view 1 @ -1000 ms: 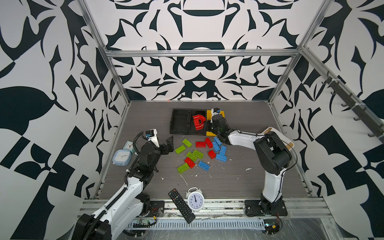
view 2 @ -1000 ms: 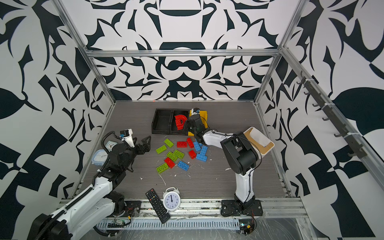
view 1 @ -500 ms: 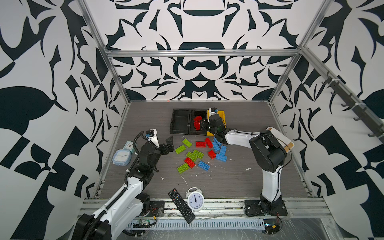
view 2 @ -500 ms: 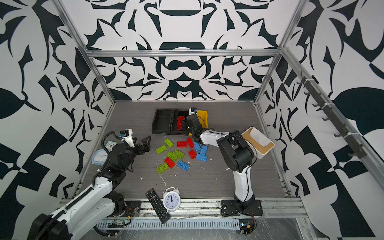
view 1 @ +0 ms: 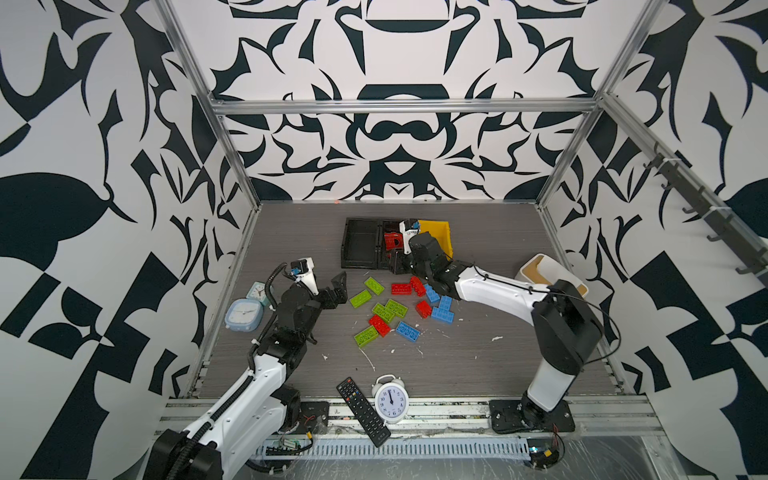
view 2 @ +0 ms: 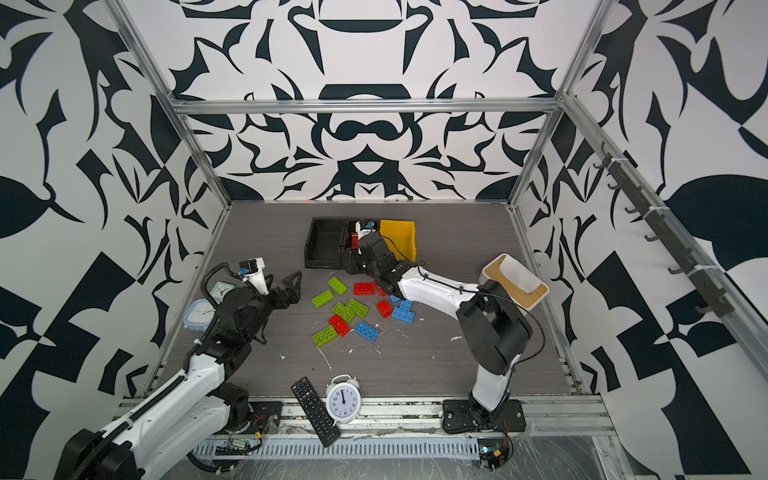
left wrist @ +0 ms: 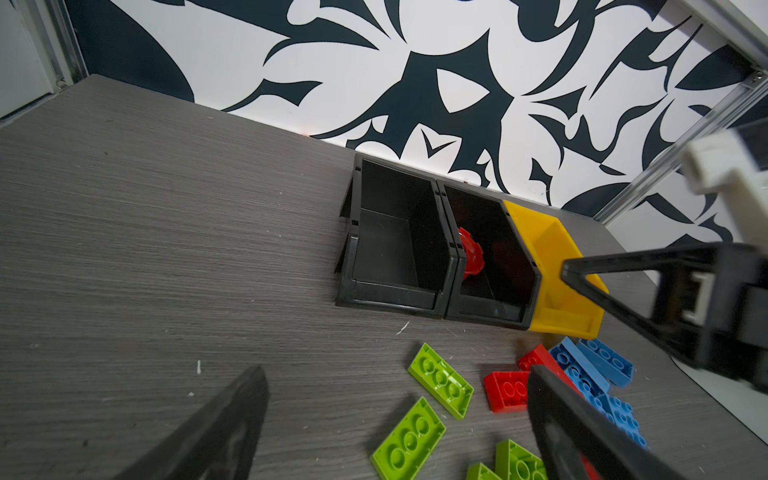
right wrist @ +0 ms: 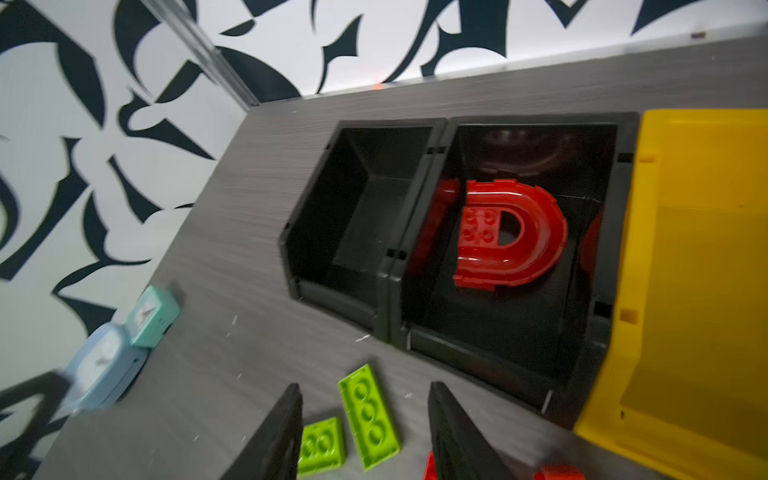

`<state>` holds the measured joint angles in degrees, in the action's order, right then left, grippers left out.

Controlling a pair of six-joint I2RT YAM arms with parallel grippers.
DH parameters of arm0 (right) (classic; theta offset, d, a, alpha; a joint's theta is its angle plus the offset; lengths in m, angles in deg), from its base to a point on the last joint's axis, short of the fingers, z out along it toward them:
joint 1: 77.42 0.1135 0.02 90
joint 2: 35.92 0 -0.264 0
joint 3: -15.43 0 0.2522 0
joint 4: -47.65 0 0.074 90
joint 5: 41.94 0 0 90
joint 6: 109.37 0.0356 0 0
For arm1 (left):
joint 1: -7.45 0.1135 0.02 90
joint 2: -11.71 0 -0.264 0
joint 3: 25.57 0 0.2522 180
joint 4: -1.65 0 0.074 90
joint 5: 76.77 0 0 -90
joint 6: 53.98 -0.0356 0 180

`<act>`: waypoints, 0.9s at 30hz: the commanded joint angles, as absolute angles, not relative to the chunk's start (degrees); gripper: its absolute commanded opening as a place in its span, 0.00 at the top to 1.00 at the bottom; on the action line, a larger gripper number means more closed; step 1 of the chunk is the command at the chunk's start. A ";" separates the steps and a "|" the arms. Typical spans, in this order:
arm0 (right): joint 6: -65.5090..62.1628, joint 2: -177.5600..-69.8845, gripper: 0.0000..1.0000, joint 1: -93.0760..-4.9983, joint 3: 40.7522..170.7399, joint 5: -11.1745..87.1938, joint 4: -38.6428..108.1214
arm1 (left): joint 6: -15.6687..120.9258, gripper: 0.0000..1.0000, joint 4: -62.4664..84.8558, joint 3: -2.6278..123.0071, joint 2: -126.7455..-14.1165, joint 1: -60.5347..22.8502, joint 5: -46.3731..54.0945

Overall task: Sort the legos into containers by color
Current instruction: 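Carry the red arch into the black bin compartment nearest the yellow bin and release, then move the right gripper back to the pile and grasp a small red brick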

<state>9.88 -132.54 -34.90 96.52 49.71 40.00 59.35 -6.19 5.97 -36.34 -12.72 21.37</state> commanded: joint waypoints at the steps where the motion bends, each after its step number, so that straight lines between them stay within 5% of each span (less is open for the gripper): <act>1: 4.80 -125.36 0.46 -35.63 94.50 50.95 28.17 | 59.27 0.00 -6.82 6.68 -35.75 -12.45 21.76; 11: 4.18 -112.66 0.45 -35.65 88.33 56.68 7.28 | 59.14 0.00 -7.02 6.86 -36.89 -12.50 21.76; 27: 1.57 -121.17 0.44 -32.93 88.45 53.73 7.41 | 59.07 0.00 -7.60 6.64 -37.95 -12.46 23.34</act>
